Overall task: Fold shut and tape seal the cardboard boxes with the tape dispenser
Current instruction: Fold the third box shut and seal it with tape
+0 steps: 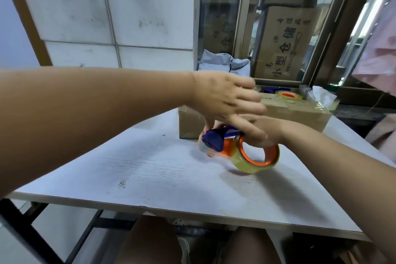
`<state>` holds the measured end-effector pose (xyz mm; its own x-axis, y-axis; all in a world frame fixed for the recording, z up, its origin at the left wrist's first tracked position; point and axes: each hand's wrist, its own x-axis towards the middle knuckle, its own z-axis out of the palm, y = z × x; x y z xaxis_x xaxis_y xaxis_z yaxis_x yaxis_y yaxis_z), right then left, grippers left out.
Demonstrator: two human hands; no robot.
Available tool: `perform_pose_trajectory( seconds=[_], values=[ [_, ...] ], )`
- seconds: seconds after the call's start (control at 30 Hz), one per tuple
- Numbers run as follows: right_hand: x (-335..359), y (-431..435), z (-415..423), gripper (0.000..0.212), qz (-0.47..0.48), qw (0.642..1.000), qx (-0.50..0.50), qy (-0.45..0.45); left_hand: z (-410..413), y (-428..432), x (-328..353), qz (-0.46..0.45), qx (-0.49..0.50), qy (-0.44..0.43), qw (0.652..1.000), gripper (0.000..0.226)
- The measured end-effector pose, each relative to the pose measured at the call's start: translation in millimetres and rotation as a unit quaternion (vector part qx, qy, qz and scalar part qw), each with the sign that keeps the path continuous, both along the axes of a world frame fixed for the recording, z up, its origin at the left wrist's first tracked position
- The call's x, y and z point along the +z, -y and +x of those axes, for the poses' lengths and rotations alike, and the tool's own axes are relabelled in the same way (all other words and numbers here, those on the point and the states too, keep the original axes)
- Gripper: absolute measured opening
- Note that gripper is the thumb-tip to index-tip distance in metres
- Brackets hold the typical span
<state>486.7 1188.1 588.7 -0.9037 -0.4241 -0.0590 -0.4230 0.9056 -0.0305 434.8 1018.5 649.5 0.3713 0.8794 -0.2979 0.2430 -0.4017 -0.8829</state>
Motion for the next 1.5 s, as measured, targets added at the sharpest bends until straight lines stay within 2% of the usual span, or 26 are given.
perform_pose_trajectory(
  seconds=[0.07,0.1,0.17,0.23,0.3,0.33,0.4,0.43,0.47,0.5,0.57,0.6,0.67,0.7,0.73,0.87,0.93,1.03,1.1,1.23,1.27,1.37,1.4,1.5],
  values=[
    [2.4,-0.1,1.9,0.048,-0.048,0.998,-0.048,0.003,-4.1,-4.1,14.0,0.026,-0.007,0.001,1.0,0.121],
    [2.4,0.3,3.8,0.046,-0.057,0.997,-0.055,-0.004,-5.7,-3.6,18.0,0.027,0.004,0.007,1.0,0.125],
    [6.9,5.9,4.2,0.054,-0.061,0.997,-0.05,-0.019,-6.4,-5.0,24.4,0.034,0.041,-0.016,0.998,0.13],
    [10.6,7.1,3.3,0.063,-0.076,0.995,-0.056,-0.021,-5.3,-2.1,30.4,0.061,0.097,-0.062,0.991,0.132],
    [10.2,6.3,2.7,0.063,-0.073,0.995,-0.063,-0.021,-6.1,4.4,42.5,0.115,0.131,-0.097,0.98,0.126],
    [6.9,5.2,2.0,0.063,-0.072,0.995,-0.069,-0.01,-7.4,7.2,47.7,0.145,0.171,-0.093,0.97,0.115],
    [-6.6,1.3,1.6,0.066,-0.104,0.991,-0.083,-0.003,-6.2,14.6,55.0,0.215,0.235,-0.077,0.945,0.078],
    [-13.0,-1.2,1.3,0.068,-0.136,0.986,-0.092,-0.019,-6.5,16.6,54.3,0.256,0.255,-0.028,0.932,0.058],
    [-17.2,-2.6,1.9,0.069,-0.166,0.98,-0.104,-0.044,-7.1,17.0,50.6,0.294,0.283,0.078,0.909,0.043],
    [-20.7,-4.9,1.8,0.07,-0.187,0.973,-0.114,-0.074,-6.9,17.2,44.5,0.332,0.315,0.203,0.866,0.034],
    [-25.9,-5.5,3.6,0.07,-0.199,0.961,-0.134,-0.135,-0.5,17.2,26.3,0.386,0.343,0.443,0.733,0.026],
    [-27.6,-4.8,4.2,0.07,-0.201,0.957,-0.139,-0.157,2.4,18.2,14.7,0.413,0.329,0.53,0.663,0.025],
    [-29.3,-2.0,4.1,0.071,-0.209,0.952,-0.139,-0.178,6.8,21.8,-10.0,0.441,0.309,0.648,0.539,0.025],
    [-30.4,-1.3,2.8,0.072,-0.209,0.951,-0.137,-0.183,9.3,23.4,-22.4,0.439,0.308,0.678,0.503,0.025],
    [-30.9,-1.0,1.4,0.072,-0.206,0.95,-0.138,-0.189,11.9,23.8,-33.1,0.433,0.308,0.692,0.489,0.024],
    [-29.6,0.1,-0.4,0.074,-0.215,0.944,-0.15,-0.202,16.9,19.3,-56.4,0.421,0.263,0.723,0.48,0.019],
    [-28.7,-0.1,0.0,0.078,-0.232,0.938,-0.158,-0.201,15.3,17.2,-61.5,0.435,0.254,0.707,0.496,0.025],
    [-26.8,-0.9,2.6,0.091,-0.257,0.936,-0.168,-0.17,10.7,14.8,-69.8,0.427,0.252,0.683,0.537,0.046],
    [-26.1,-2.4,6.2,0.097,-0.276,0.934,-0.167,-0.152,8.9,13.8,-73.9,0.41,0.254,0.692,0.537,0.049],
    [-25.0,-7.2,10.9,0.098,-0.289,0.931,-0.166,-0.148,8.3,11.6,-77.7,0.397,0.262,0.726,0.496,0.035],
    [-25.3,-7.4,11.6,0.095,-0.284,0.934,-0.154,-0.15,7.9,11.1,-78.5,0.398,0.261,0.743,0.471,0.028],
    [-28.8,-7.6,10.3,0.084,-0.255,0.946,-0.124,-0.156,4.5,9.1,-80.8,0.422,0.239,0.801,0.35,0.014],
    [-29.7,-7.4,9.5,0.082,-0.253,0.947,-0.12,-0.155,3.1,8.7,-81.1,0.434,0.237,0.803,0.332,0.014],
    [-29.5,-6.6,7.2,0.08,-0.255,0.947,-0.12,-0.153,2.3,6.5,-81.5,0.44,0.233,0.804,0.324,0.01]
  ],
)
